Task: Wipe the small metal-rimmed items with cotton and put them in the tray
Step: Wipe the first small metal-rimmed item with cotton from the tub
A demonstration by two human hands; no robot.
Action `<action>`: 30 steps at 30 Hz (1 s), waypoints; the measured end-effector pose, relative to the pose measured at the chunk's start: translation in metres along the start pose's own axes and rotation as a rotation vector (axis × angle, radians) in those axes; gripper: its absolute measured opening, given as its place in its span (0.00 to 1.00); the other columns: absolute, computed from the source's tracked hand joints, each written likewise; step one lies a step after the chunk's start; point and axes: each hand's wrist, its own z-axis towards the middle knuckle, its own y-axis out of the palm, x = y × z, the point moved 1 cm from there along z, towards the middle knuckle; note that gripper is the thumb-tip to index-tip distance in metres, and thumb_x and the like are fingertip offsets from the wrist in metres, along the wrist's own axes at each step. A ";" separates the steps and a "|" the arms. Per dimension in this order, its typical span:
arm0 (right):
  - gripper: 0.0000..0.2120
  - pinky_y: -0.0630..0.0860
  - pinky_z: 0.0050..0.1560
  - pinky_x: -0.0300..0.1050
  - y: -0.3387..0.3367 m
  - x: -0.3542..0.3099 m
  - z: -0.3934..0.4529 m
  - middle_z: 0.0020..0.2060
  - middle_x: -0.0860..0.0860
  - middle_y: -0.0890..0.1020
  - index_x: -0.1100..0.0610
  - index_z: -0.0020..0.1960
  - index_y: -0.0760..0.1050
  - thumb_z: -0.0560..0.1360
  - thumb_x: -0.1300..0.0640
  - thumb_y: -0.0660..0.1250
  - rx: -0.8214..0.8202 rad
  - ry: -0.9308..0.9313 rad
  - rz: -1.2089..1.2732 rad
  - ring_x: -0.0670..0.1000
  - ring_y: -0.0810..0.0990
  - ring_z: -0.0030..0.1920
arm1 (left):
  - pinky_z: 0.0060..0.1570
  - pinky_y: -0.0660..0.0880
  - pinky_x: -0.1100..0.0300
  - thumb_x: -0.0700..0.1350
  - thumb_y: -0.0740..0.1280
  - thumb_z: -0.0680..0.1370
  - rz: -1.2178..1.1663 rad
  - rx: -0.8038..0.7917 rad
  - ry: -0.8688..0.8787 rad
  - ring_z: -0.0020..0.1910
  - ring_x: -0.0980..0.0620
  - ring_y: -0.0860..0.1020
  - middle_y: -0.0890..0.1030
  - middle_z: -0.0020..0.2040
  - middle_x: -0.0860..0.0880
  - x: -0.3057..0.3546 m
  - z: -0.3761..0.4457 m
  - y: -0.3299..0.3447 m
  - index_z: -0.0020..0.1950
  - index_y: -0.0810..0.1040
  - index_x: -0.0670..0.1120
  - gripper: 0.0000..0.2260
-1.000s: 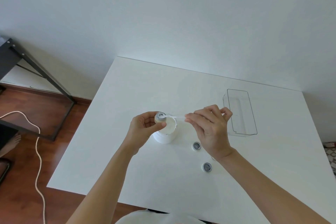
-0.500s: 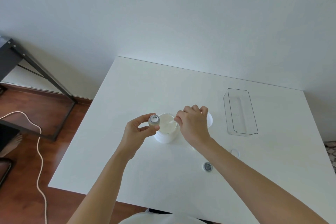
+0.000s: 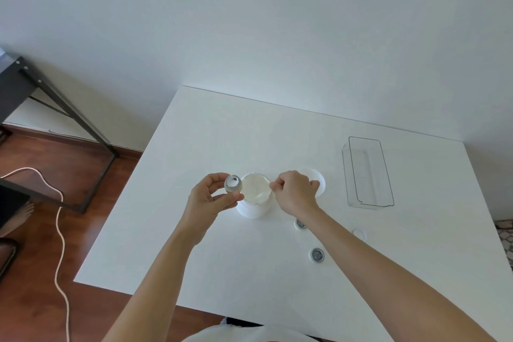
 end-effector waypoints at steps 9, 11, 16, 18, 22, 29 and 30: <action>0.10 0.62 0.52 0.50 -0.018 0.018 -0.003 0.26 0.47 0.70 0.56 0.40 0.79 0.77 0.52 0.66 -0.102 0.294 0.400 0.50 0.70 0.33 | 0.51 0.79 0.60 0.34 0.75 0.74 0.044 -0.008 -0.005 0.43 0.53 0.83 0.87 0.49 0.53 -0.003 0.001 0.001 0.57 0.81 0.47 0.14; 0.12 0.63 0.52 0.50 -0.024 0.018 -0.005 0.27 0.49 0.72 0.56 0.36 0.78 0.76 0.53 0.67 -0.100 0.291 0.484 0.53 0.71 0.37 | 0.49 0.77 0.60 0.34 0.75 0.74 0.055 -0.001 -0.001 0.41 0.55 0.82 0.86 0.48 0.54 -0.003 0.002 0.002 0.56 0.81 0.47 0.14; 0.10 0.70 0.63 0.54 -0.038 0.015 -0.008 0.38 0.46 0.82 0.58 0.41 0.82 0.76 0.53 0.67 -0.068 0.270 0.610 0.52 0.79 0.50 | 0.49 0.76 0.59 0.37 0.75 0.75 0.088 0.007 0.007 0.39 0.56 0.81 0.87 0.48 0.54 -0.002 0.005 0.005 0.55 0.83 0.48 0.12; 0.10 0.73 0.57 0.48 -0.043 0.012 -0.010 0.40 0.44 0.83 0.57 0.41 0.82 0.76 0.53 0.67 -0.039 0.240 0.660 0.49 0.80 0.50 | 0.48 0.78 0.62 0.38 0.76 0.74 0.098 0.001 0.011 0.40 0.57 0.82 0.87 0.48 0.53 -0.001 0.006 0.008 0.55 0.83 0.49 0.11; 0.09 0.70 0.37 0.37 -0.052 -0.001 -0.019 0.30 0.40 0.80 0.55 0.39 0.82 0.76 0.54 0.68 0.051 0.113 0.732 0.41 0.77 0.35 | 0.48 0.79 0.64 0.39 0.76 0.74 0.106 -0.026 0.025 0.43 0.57 0.83 0.88 0.48 0.52 0.001 0.007 0.011 0.54 0.84 0.49 0.10; 0.06 0.69 0.55 0.52 -0.056 -0.019 -0.040 0.37 0.46 0.81 0.52 0.39 0.80 0.75 0.55 0.69 0.318 -0.246 0.491 0.47 0.75 0.39 | 0.50 0.78 0.63 0.40 0.75 0.75 0.126 -0.060 0.018 0.46 0.56 0.83 0.88 0.49 0.50 0.003 0.007 0.014 0.56 0.84 0.47 0.10; 0.06 0.66 0.55 0.51 -0.054 -0.019 -0.041 0.37 0.45 0.81 0.51 0.39 0.80 0.75 0.55 0.69 0.353 -0.290 0.438 0.46 0.74 0.39 | 0.51 0.78 0.62 0.40 0.75 0.75 0.127 -0.062 0.016 0.47 0.55 0.83 0.88 0.49 0.49 0.004 0.006 0.014 0.56 0.84 0.47 0.11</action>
